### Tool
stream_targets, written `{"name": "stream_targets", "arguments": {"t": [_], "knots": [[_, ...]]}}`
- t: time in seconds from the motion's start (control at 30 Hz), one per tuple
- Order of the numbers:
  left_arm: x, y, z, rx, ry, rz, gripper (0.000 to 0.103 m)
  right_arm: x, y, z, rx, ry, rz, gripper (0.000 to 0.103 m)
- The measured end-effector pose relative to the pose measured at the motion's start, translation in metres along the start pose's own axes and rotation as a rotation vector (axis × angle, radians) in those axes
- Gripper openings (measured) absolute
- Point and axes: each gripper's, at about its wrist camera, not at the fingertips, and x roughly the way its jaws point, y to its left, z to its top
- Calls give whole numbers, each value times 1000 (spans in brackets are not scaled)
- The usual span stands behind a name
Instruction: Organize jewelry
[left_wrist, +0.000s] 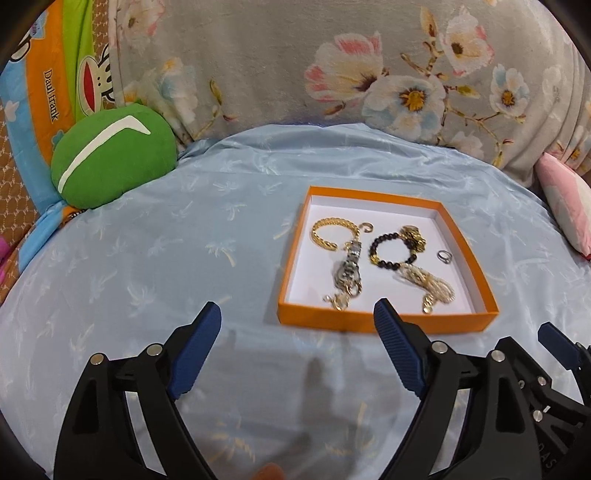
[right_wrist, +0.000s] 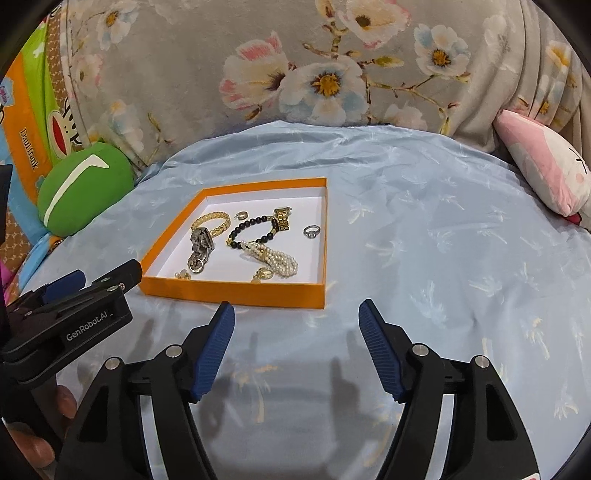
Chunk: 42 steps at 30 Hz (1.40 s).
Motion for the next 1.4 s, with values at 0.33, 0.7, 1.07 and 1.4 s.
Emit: {"name": "stream_targets", "arguments": {"t": [0.33, 0.7, 1.07, 1.4], "knots": [[10, -2, 10, 34, -56, 53, 91, 20, 19, 8, -57, -26, -28, 79], [23, -3, 0, 70, 6, 127, 92, 23, 15, 7, -37, -19, -34, 86], [25, -13, -7, 108, 22, 138, 92, 23, 11, 6, -33, -16, -58, 86], [28, -14, -7, 109, 33, 148, 92, 24, 12, 6, -35, -16, -56, 86]]}}
